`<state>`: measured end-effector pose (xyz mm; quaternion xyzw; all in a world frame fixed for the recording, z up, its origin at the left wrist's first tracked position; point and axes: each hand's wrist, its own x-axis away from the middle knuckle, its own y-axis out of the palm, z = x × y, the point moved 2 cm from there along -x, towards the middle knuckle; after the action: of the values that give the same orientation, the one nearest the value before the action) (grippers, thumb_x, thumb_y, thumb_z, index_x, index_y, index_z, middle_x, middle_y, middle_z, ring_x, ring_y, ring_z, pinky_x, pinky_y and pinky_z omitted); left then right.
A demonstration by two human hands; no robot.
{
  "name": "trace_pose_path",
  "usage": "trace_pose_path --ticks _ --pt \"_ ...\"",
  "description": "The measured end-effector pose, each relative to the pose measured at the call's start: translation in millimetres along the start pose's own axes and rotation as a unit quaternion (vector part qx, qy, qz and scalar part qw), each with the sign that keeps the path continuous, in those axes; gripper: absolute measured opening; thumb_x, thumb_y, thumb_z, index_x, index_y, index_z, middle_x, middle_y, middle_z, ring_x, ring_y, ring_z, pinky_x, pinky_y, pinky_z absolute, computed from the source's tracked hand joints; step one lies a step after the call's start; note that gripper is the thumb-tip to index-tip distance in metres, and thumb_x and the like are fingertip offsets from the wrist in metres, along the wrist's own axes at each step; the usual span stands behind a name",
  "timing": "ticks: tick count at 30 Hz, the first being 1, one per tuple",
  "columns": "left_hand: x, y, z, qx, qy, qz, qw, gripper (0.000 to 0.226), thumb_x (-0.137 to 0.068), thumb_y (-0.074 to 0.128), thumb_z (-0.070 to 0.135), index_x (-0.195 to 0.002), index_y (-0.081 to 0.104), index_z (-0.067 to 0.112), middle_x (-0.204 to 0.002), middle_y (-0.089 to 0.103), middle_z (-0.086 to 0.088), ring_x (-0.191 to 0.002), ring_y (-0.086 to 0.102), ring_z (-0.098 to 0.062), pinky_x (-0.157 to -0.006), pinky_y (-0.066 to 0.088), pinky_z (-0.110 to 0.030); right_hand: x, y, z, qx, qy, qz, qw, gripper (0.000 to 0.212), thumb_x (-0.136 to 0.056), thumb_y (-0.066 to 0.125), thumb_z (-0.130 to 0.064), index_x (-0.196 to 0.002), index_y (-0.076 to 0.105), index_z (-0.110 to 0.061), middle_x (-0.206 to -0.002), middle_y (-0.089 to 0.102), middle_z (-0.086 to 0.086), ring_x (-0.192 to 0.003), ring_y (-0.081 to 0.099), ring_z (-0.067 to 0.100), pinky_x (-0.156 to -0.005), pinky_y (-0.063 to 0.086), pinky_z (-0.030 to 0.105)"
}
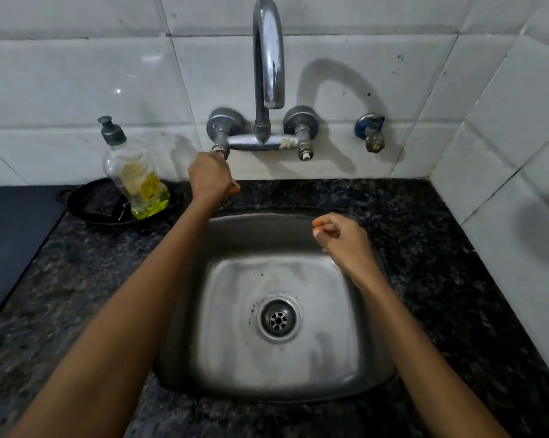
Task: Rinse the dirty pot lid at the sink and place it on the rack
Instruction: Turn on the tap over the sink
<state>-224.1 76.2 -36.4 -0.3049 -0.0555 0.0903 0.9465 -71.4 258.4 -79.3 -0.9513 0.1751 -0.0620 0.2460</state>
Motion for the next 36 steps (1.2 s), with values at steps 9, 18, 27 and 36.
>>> trace_pose_path --ticks 9,18,27,36 --pt "11.3 -3.1 -14.1 0.357 -0.152 -0.160 0.908 0.055 -0.099 0.019 0.042 -0.134 0.031 0.001 -0.085 0.062 -0.020 -0.068 0.065 -0.026 -0.055 0.053 -0.029 3.2 -0.4 0.9 -0.012 0.011 -0.009 1.000 0.016 -0.083 0.059 -0.008 -0.098 0.065 -0.009 -0.084 0.062 0.004 -0.076 0.057 0.016 -0.076 0.052 0.034" --pt "101.3 17.2 -69.6 0.169 -0.188 -0.263 0.931 0.038 -0.092 0.048 0.018 -0.124 0.050 -0.003 -0.113 0.055 -0.022 -0.076 0.060 -0.026 -0.063 0.050 -0.030 38.1 3.8 3.9 0.026 -0.003 -0.042 0.999 0.013 -0.082 0.059 -0.012 -0.093 0.066 -0.016 -0.081 0.064 -0.001 -0.077 0.061 0.017 -0.068 0.046 0.025" --pt "141.3 -6.7 -124.9 0.080 -0.150 -0.224 0.960 0.018 -0.085 0.049 0.009 -0.069 0.054 0.017 -0.078 0.056 -0.003 -0.065 0.056 -0.016 -0.059 0.048 -0.025 76.3 55.9 0.1 0.019 0.010 -0.155 0.988 0.011 -0.083 0.058 -0.014 -0.090 0.066 -0.016 -0.091 0.069 0.004 -0.085 0.065 0.020 -0.075 0.051 0.030" --pt "166.3 -135.5 -175.8 0.058 -0.084 -0.126 0.987 0.018 -0.086 0.050 0.016 -0.071 0.055 0.023 -0.074 0.058 -0.005 -0.070 0.057 -0.022 -0.068 0.050 -0.032 133.4 142.0 -70.7 -0.025 -0.027 -0.217 0.975 0.011 -0.082 0.057 -0.012 -0.082 0.064 -0.020 -0.082 0.069 0.009 -0.078 0.066 0.021 -0.073 0.050 0.032"
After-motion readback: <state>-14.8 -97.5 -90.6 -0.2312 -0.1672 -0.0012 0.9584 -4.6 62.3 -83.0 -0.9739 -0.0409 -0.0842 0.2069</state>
